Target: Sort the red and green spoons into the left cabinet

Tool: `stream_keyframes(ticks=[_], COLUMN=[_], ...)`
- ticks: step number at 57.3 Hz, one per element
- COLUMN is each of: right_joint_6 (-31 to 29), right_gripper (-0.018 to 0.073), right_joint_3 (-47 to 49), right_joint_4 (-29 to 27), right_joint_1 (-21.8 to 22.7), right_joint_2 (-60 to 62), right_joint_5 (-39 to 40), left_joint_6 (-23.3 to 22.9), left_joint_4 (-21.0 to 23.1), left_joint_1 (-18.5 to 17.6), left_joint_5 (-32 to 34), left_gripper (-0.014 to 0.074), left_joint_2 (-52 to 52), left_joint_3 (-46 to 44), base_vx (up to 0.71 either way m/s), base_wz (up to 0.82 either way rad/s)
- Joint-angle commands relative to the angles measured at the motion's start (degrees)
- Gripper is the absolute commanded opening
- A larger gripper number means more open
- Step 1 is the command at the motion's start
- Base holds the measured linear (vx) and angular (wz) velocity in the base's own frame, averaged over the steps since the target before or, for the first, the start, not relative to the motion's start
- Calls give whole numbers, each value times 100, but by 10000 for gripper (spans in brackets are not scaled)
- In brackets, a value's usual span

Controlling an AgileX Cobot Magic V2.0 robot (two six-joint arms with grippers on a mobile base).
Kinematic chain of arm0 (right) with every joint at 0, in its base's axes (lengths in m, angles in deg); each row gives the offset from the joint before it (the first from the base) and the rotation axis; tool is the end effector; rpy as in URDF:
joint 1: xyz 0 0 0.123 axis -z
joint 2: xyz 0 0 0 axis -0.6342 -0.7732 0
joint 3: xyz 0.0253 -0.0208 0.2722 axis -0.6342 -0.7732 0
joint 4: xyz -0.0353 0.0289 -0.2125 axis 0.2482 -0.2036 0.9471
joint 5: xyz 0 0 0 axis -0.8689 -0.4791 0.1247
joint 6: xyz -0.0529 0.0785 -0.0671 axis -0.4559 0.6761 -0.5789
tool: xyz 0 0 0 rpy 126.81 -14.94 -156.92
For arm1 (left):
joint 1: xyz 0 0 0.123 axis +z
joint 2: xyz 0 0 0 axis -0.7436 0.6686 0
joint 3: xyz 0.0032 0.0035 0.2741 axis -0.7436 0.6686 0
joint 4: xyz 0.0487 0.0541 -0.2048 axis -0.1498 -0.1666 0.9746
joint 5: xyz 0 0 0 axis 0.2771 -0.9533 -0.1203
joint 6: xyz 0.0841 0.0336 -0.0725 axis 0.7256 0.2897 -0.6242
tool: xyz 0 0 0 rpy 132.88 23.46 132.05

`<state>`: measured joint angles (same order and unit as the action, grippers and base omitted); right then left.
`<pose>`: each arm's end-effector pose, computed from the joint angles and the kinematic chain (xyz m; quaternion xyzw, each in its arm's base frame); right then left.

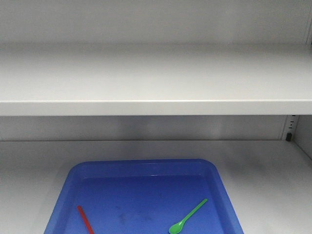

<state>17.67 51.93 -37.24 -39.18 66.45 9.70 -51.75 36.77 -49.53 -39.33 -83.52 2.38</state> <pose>0.0784 0.0458 0.3138 -0.1712 0.7133 0.1156 0.6698 0.0573 -0.0015 0.2087 -0.0241 0.6763 -0.0447 0.7349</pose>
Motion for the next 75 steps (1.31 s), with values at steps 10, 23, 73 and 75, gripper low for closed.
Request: stream_keyframes(ticks=[10,23,73,75], right_joint_6=[1,1135,7351,7351], right_gripper=[-3,-3,-3,-3], right_joint_3=[152,152,-2403,-2490], right_joint_4=[-201,604,6611,6594], right_joint_1=[-5,-5,-11,-5], right_joint_2=[-47,-47,2362,2317], right_joint_5=[229,276,2890,2960], left_joint_6=[-47,-47,-47,-47], left_joint_4=[5,5,5,5], left_joint_1=[6,6,6,6], left_joint_5=[437,437,437,432], left_gripper=[-1,-1,-1,-1], left_joint_2=[-110,-110,-104,-110], left_joint_3=[100,100,100,100], base_vx=[0,0,0,0], base_wz=[0,0,0,0])
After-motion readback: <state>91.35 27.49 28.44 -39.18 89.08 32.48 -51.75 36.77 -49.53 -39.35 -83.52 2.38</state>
